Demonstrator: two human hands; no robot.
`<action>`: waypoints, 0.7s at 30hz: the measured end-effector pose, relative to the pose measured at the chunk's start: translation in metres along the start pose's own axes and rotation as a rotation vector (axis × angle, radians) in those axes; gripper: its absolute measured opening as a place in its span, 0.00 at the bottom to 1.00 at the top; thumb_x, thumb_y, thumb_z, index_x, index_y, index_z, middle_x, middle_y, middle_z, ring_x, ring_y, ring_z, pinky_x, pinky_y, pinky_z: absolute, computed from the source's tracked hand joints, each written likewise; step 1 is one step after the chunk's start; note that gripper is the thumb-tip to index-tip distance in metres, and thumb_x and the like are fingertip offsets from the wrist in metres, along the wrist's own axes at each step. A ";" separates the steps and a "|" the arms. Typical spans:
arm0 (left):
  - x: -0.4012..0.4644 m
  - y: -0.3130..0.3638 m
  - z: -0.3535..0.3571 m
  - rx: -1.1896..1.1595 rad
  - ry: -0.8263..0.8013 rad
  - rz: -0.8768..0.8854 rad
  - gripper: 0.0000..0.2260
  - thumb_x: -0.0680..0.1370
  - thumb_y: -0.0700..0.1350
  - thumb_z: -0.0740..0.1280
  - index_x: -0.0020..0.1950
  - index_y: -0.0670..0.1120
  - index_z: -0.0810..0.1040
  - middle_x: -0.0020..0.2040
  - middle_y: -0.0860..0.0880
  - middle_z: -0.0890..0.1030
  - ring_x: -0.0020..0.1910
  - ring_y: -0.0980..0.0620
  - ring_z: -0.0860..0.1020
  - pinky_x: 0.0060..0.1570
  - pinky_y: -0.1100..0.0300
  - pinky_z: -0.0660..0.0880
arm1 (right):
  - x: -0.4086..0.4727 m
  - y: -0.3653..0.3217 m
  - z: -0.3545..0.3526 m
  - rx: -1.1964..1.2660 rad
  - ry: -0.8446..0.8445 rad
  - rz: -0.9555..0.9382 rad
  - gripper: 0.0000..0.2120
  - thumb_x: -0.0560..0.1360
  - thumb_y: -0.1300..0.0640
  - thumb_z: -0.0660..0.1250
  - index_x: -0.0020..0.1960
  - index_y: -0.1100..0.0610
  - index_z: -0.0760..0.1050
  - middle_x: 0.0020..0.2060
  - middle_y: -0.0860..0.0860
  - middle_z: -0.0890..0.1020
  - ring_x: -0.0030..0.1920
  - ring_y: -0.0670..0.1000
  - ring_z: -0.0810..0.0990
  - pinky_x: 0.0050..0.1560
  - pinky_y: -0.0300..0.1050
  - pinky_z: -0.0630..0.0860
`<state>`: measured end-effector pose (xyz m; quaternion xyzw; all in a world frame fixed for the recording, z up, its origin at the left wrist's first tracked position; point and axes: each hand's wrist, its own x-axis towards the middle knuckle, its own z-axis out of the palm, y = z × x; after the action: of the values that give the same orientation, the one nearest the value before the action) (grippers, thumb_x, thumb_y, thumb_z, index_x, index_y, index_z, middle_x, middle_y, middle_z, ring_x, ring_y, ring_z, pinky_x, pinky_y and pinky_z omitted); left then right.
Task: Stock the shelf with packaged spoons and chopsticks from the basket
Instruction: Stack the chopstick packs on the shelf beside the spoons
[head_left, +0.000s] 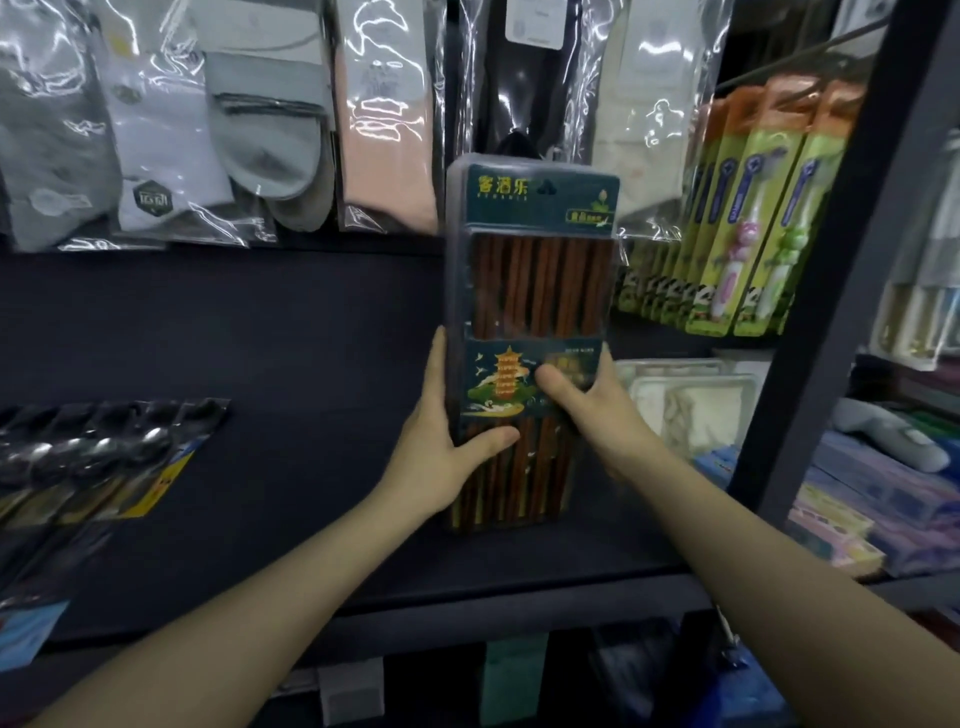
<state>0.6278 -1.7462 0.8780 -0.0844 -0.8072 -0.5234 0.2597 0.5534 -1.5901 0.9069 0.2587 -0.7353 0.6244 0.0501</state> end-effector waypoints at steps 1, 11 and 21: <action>0.000 0.003 0.002 0.008 0.008 0.003 0.47 0.69 0.49 0.72 0.71 0.64 0.39 0.70 0.63 0.64 0.67 0.63 0.67 0.68 0.56 0.64 | -0.005 0.005 -0.002 -0.036 -0.038 0.010 0.34 0.71 0.48 0.68 0.72 0.55 0.58 0.57 0.45 0.77 0.57 0.44 0.76 0.65 0.45 0.73; -0.013 0.013 0.014 -0.180 -0.192 -0.322 0.23 0.75 0.56 0.63 0.62 0.72 0.54 0.57 0.68 0.72 0.47 0.73 0.74 0.43 0.73 0.73 | -0.014 0.004 -0.029 -0.056 -0.184 0.383 0.25 0.69 0.44 0.71 0.61 0.53 0.73 0.50 0.51 0.83 0.48 0.51 0.83 0.58 0.50 0.78; 0.035 -0.015 0.032 -0.039 -0.429 -0.667 0.31 0.71 0.65 0.62 0.70 0.54 0.59 0.59 0.49 0.76 0.51 0.50 0.78 0.42 0.57 0.80 | 0.020 0.031 -0.028 -0.332 -0.202 0.711 0.35 0.64 0.32 0.69 0.59 0.58 0.78 0.52 0.57 0.84 0.51 0.57 0.83 0.59 0.53 0.77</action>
<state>0.5818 -1.7289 0.8738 0.0702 -0.8160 -0.5648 -0.1009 0.5150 -1.5675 0.8929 0.0366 -0.8712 0.4467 -0.2005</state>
